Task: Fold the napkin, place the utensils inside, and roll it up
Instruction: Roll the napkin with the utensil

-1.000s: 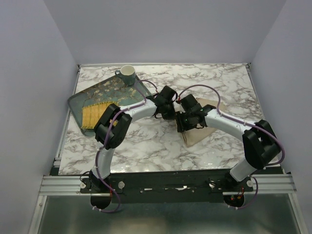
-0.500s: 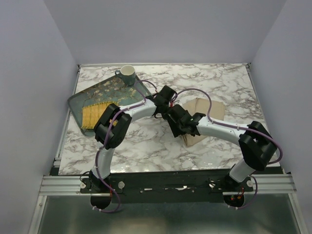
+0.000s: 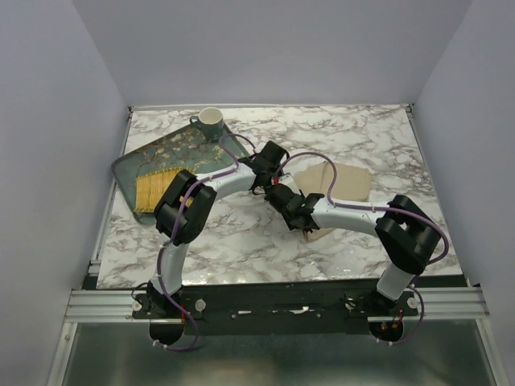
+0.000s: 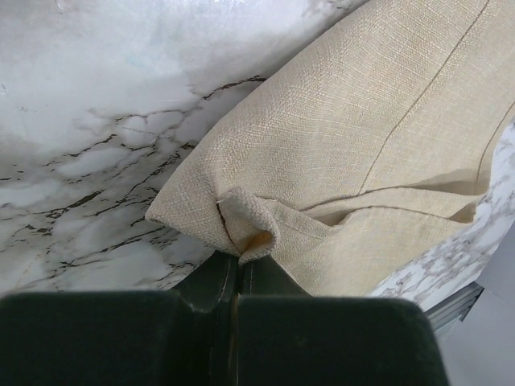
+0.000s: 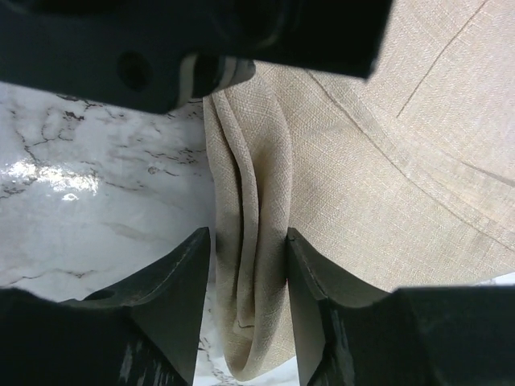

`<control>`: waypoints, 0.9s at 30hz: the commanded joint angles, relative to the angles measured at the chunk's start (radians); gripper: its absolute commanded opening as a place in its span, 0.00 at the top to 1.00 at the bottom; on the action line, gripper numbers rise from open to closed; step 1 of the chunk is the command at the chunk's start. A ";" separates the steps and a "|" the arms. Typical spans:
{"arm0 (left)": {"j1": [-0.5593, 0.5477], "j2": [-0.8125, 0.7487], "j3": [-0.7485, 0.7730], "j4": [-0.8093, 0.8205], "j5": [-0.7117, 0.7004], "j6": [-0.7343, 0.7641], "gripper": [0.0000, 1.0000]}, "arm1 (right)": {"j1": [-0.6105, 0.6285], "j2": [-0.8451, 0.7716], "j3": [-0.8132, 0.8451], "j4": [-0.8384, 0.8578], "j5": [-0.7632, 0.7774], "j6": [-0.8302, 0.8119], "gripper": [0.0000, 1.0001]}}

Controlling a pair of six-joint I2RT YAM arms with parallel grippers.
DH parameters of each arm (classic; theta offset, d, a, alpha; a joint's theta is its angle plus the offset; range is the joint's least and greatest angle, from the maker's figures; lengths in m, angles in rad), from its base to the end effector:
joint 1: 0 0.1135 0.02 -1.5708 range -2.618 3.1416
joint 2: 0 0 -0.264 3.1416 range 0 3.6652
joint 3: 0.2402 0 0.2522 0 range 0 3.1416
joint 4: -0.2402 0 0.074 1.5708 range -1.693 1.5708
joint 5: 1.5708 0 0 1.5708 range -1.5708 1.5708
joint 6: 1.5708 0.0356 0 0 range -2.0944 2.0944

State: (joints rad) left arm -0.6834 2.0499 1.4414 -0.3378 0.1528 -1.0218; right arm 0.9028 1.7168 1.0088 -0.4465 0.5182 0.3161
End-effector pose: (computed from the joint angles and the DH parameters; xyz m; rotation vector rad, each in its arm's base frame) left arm 0.3384 -0.2826 0.1684 -0.3933 2.7032 -0.8014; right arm 0.2157 0.2450 0.1650 -0.5892 2.4350 -0.2412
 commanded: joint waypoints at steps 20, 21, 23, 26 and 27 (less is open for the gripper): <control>-0.001 -0.005 -0.026 0.040 0.037 0.026 1.00 | 0.019 0.021 0.005 0.072 0.016 0.009 0.99; 0.002 -0.007 -0.026 0.040 0.034 0.037 1.00 | 0.002 0.000 0.001 0.081 -0.033 0.003 0.99; 0.002 -0.008 -0.021 0.039 0.027 0.075 1.00 | -0.040 -0.026 -0.019 0.110 -0.160 -0.023 0.99; 0.002 -0.019 -0.009 0.031 0.002 0.110 0.95 | -0.126 -0.078 -0.059 0.160 -0.358 -0.040 0.99; 0.002 -0.019 0.000 0.026 -0.004 0.126 0.94 | -0.154 -0.086 -0.067 0.167 -0.410 -0.043 0.99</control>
State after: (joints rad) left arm -0.6754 2.0499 1.4242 -0.3107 0.1688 -0.9771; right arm 0.8585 1.6989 0.9863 -0.3840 0.4240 0.3084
